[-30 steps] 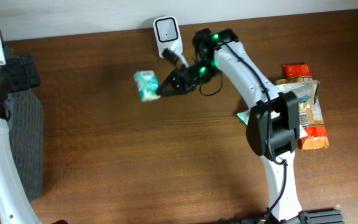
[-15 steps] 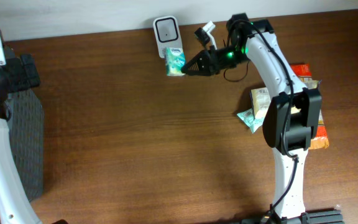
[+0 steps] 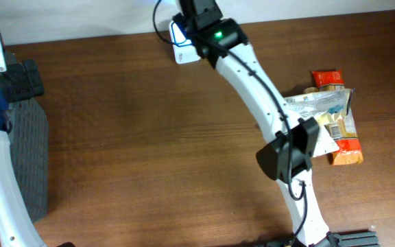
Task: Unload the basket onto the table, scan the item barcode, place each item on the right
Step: 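Hold the teal Kleenex pack under the scanner with the right gripper, then place the teal Kleenex pack beside the right-side pile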
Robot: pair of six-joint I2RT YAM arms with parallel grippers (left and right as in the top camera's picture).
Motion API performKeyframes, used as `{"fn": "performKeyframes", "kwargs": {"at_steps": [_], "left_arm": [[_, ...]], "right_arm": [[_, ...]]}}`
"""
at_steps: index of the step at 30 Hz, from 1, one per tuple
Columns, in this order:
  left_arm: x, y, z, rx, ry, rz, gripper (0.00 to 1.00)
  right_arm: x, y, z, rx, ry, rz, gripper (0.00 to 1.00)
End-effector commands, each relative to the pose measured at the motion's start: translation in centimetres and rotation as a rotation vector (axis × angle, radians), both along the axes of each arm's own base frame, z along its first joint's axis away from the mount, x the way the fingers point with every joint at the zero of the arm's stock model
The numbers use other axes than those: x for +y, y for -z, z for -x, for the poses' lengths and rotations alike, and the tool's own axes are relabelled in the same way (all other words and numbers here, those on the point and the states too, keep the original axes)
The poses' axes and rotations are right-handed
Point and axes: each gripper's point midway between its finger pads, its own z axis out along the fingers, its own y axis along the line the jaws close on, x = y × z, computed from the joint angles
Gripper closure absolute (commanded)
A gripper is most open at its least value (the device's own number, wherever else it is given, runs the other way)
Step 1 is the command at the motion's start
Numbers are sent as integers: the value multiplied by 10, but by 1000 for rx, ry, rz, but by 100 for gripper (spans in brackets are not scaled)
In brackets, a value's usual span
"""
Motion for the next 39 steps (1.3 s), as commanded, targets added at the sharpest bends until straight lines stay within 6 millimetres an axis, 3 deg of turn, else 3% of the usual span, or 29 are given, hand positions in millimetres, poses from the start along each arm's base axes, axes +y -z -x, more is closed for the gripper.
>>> {"fn": "performKeyframes", "kwargs": {"at_steps": [1,5,10,17,25,28,32,34,37,39], "left_arm": [[2,-5,1,-8,5,-14,1],[2,-5,1,-8,5,-14,1],[2,-5,1,-8,6,-14,1],[2,-5,1,-8,6,-14,1],[2,-5,1,-8,5,-14,1],[2,-5,1,-8,5,-14,1],[2,-5,1,-8,5,-14,1],[2,-5,1,-8,5,-14,1],[2,-5,1,-8,5,-14,1],[2,-5,1,-8,5,-14,1]], "right_arm": [[-13,39,-28,-25,33,256,96],[-20,82,-50,-19,42,390,96],[-17,142,-57,55,-17,514,96],[-17,149,-55,72,-16,525,96],[-3,164,-38,146,-66,563,96],[10,147,-28,145,-85,481,96],[17,87,-5,123,-80,341,96],[25,73,18,185,-128,237,96],[31,57,71,355,-183,43,96],[18,52,103,465,-153,8,96]]}}
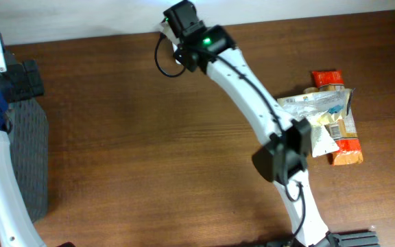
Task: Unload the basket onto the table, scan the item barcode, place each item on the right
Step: 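Place the teal Kleenex pack beside the right-side pile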
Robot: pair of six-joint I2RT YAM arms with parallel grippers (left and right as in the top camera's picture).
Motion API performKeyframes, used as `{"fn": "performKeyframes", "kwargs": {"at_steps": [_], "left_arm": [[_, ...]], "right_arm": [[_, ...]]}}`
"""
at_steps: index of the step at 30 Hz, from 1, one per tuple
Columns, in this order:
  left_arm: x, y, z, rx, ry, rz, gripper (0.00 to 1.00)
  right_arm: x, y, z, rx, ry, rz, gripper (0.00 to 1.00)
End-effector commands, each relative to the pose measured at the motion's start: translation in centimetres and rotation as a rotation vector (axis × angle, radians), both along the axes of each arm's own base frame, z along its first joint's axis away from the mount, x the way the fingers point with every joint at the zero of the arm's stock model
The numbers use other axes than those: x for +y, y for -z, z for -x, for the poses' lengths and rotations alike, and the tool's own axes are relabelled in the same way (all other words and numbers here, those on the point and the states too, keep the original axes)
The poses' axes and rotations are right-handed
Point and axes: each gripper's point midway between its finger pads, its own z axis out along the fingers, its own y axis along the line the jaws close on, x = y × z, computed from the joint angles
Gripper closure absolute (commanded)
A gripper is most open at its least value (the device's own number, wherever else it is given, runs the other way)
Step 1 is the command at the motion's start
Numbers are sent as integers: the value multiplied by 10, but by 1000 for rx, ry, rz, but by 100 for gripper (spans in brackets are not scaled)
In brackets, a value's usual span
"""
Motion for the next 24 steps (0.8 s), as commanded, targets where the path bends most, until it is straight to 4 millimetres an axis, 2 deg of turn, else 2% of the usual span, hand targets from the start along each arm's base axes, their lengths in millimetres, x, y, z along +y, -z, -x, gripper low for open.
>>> {"fn": "performKeyframes", "kwargs": {"at_steps": [1,4,6,10,12,16,18,19,20,21,22,24], "left_arm": [[2,-5,1,-9,6,-14,1],[2,-5,1,-9,6,-14,1],[2,-5,1,-9,6,-14,1],[2,-5,1,-9,6,-14,1],[2,-5,1,-9,6,-13,1],[2,-5,1,-9,6,-14,1],[2,-5,1,-9,6,-14,1],[2,-5,1,-9,6,-14,1],[2,-5,1,-9,6,-14,1],[2,-5,1,-9,6,-14,1],[2,-5,1,-9,6,-14,1],[2,-5,1,-9,6,-13,1]], "right_arm": [[-7,-29,57,146,103,-150,96],[-36,-19,106,323,194,-76,96],[-61,-7,128,432,302,-31,96],[-99,14,129,510,488,-42,96],[-111,34,137,609,537,-69,96],[-161,98,175,849,680,34,96],[-181,124,175,865,728,29,96],[-189,134,170,851,749,15,93],[-195,137,166,839,764,-1,82],[-199,138,162,826,773,-14,65],[-201,137,159,818,767,-21,53],[-200,132,153,800,750,-28,39]]}}
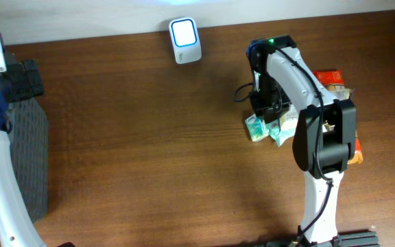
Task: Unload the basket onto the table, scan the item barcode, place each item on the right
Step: 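Place the teal Kleenex pack beside the right-side pile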
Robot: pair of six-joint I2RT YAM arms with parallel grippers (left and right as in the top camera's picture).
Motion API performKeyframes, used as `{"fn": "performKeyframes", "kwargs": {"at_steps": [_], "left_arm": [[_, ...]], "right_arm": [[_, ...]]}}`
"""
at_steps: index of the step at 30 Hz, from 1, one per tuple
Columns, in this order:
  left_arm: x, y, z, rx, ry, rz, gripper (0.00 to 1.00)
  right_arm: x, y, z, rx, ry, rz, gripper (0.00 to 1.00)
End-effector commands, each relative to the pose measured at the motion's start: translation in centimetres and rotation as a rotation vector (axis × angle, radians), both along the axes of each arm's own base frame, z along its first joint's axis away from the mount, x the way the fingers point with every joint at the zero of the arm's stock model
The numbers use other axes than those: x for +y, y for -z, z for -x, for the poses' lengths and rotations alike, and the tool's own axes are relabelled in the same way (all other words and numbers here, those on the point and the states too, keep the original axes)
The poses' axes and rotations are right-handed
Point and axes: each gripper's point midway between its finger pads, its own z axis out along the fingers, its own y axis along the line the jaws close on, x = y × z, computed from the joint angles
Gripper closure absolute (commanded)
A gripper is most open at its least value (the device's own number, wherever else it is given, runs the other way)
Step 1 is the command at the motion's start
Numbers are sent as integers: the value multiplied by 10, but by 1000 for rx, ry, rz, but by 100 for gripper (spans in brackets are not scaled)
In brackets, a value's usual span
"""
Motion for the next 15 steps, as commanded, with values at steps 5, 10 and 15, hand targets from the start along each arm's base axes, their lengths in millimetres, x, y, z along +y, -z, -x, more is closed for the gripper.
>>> {"fn": "performKeyframes", "kwargs": {"at_steps": [5,10,15], "left_arm": [[2,-5,2,-7,6,-14,1],[2,-5,2,-7,5,-13,1],[2,-4,2,-6,6,-13,1]], "right_arm": [[26,-100,-34,-255,-82,-79,34],[55,-233,0,-597,-175,-152,34],[37,-316,73,-815,-193,-169,2]]}}
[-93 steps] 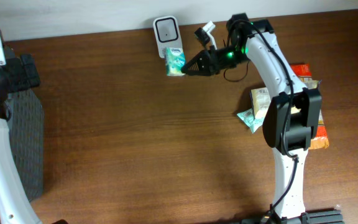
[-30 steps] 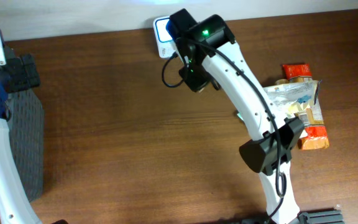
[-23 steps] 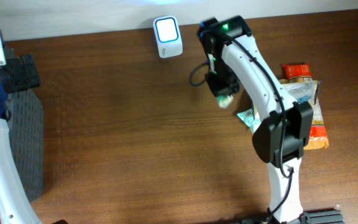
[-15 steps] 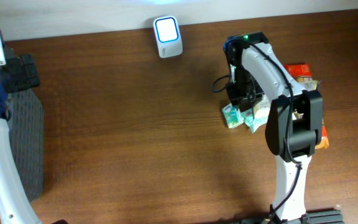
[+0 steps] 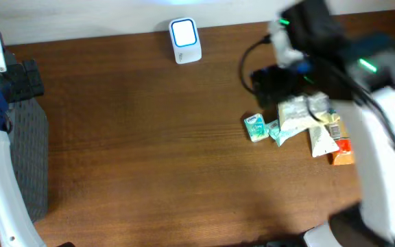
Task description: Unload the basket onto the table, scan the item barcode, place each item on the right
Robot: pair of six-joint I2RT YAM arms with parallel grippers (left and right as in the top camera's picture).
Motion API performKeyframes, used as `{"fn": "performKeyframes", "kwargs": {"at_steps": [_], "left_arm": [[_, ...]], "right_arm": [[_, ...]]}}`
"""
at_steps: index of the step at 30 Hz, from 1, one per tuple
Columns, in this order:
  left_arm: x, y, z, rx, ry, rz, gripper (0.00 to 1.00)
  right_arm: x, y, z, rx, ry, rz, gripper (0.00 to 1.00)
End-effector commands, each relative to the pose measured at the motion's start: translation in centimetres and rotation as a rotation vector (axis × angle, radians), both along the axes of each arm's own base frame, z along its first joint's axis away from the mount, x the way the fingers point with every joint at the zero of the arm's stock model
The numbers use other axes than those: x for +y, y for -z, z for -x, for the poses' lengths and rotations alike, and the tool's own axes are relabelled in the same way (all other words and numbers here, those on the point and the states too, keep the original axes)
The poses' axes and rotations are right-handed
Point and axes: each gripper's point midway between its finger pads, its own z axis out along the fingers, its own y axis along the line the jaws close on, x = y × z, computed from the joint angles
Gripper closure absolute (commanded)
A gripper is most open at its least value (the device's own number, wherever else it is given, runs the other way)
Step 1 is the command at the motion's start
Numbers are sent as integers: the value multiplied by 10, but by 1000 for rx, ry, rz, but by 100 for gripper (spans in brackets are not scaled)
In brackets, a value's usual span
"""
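The scanner [image 5: 184, 40], a small white block with a blue-lit face, stands at the table's far edge. A pile of snack packets lies at the right: a small teal-and-white packet [image 5: 254, 127] at its left end, a pale crinkled wrapper [image 5: 300, 113] and an orange packet [image 5: 341, 152]. My right arm [image 5: 362, 65] is a blur high over the pile. Its dark gripper [image 5: 274, 81] hangs just beyond the packets, with the jaws unreadable. My left gripper [image 5: 27, 77] rests at the far left, its jaws too small to read.
A grey mesh mat [image 5: 29, 158] lies along the left edge beside the white left arm. A black cable [image 5: 247, 58] loops from the right wrist above the table.
My right arm was bent low with its gripper down on the left end of the pile. Now it is lifted and blurred to the right. The teal packet lies where it was.
My right arm reached across the table with its gripper at the scanner, hiding it, and stayed there at the following moment. Then the gripper was back at the pile, and a teal packet showed at the pile's left end. Now the arm stands higher.
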Motion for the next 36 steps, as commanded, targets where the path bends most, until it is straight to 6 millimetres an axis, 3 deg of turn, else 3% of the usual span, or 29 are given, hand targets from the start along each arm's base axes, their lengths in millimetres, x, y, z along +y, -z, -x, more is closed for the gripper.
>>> {"fn": "performKeyframes", "kwargs": {"at_steps": [1,6,13,17,19,23,28,31,36], "left_arm": [[2,-5,2,-7,5,-13,1],[2,-5,2,-7,5,-13,1],[2,-5,2,-7,5,-13,1],[2,-5,2,-7,5,-13,1],[2,-5,2,-7,5,-13,1],[2,-5,2,-7,5,-13,1],[2,-5,2,-7,5,-13,1],[2,-5,1,-9,5,-14,1],[1,-1,5,12,6,-8,1]], "right_arm": [[-11,-25,22,-85,14,-10,1],[-16,-47,46,-161,10,-46,1],[2,-49,54,-145,-55,-138,1],[-21,-63,76,-208,5,-155,1],[-31,-52,94,-188,44,-188,1],[-34,-24,122,-202,38,-204,2],[0,-19,148,-306,-127,-390,2],[35,-19,159,-357,-309,-570,1],[42,3,153,-442,-368,-627,2]]}}
